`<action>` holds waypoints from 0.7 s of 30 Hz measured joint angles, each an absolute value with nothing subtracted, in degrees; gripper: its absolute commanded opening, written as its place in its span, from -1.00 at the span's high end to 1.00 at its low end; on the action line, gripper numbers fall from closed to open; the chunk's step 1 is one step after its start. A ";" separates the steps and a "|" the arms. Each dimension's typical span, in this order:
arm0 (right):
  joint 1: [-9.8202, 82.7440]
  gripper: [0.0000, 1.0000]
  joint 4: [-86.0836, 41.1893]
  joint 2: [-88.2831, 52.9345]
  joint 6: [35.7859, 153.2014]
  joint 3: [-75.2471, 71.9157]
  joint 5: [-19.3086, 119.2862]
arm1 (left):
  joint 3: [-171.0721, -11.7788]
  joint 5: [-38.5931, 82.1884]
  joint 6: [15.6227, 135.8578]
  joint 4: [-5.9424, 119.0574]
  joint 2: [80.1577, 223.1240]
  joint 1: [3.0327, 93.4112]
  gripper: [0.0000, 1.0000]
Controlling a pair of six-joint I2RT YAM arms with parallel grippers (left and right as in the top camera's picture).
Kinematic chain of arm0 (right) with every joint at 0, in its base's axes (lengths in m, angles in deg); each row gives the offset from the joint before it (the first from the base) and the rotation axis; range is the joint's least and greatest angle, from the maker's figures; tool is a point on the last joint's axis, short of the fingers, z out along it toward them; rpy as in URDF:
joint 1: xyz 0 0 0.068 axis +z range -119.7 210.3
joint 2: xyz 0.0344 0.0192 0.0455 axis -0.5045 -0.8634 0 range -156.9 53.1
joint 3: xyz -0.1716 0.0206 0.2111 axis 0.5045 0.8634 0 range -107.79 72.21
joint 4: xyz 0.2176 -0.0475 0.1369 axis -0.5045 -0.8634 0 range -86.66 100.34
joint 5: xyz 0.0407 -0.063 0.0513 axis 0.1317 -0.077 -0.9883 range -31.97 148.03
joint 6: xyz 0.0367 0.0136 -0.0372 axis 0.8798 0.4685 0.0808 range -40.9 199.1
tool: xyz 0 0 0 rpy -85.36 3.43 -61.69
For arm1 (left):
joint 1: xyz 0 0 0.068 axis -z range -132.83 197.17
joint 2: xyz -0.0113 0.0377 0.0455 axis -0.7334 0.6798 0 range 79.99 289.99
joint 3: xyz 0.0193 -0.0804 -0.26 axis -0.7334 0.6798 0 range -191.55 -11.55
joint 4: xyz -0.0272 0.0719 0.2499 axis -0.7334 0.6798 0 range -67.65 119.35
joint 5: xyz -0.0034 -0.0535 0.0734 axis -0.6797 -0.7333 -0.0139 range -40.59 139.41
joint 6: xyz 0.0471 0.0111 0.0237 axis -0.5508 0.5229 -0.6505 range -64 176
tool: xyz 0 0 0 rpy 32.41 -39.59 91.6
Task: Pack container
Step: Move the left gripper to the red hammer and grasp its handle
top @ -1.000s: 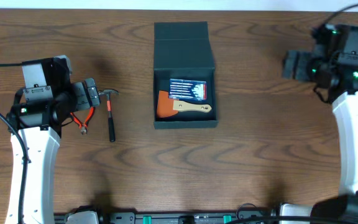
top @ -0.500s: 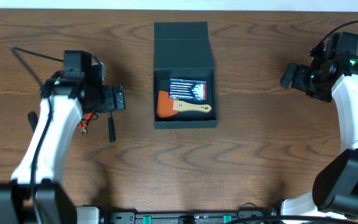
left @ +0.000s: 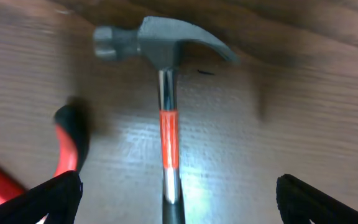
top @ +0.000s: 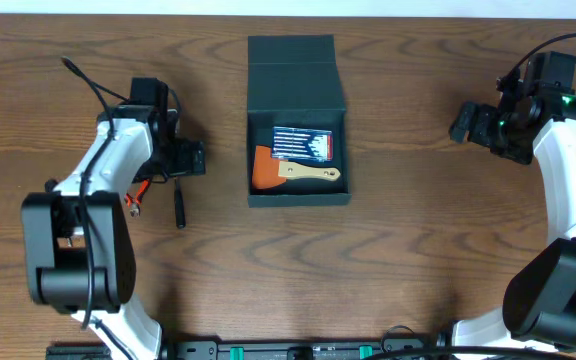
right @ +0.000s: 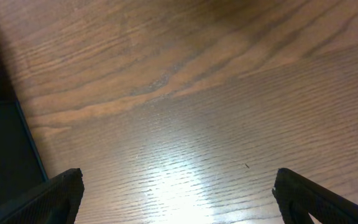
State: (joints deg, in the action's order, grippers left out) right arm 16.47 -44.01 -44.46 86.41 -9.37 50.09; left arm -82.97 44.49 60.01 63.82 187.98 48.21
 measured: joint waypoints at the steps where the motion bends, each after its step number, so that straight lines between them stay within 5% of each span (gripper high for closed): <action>1: 16.47 -0.99 -44.10 -44.46 86.41 -9.37 50.09 | -82.97 44.53 60.10 63.37 188.57 48.21 -0.85; 3: 16.47 -0.98 -44.29 -44.46 86.43 -9.37 50.11 | -82.97 44.75 60.12 62.25 189.51 48.21 -0.64; 10: 16.47 -0.98 -45.60 -44.46 86.56 -9.37 50.09 | -82.97 44.94 59.29 59.04 191.15 48.21 -0.63; 21: 16.47 -0.99 -47.29 -44.46 86.56 -9.37 50.09 | -83.80 45.99 58.70 57.77 193.33 48.21 -0.34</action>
State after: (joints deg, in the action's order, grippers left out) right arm 16.47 -47.29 -44.46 86.56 -9.37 50.09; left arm -83.80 45.99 58.70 57.77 193.33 48.21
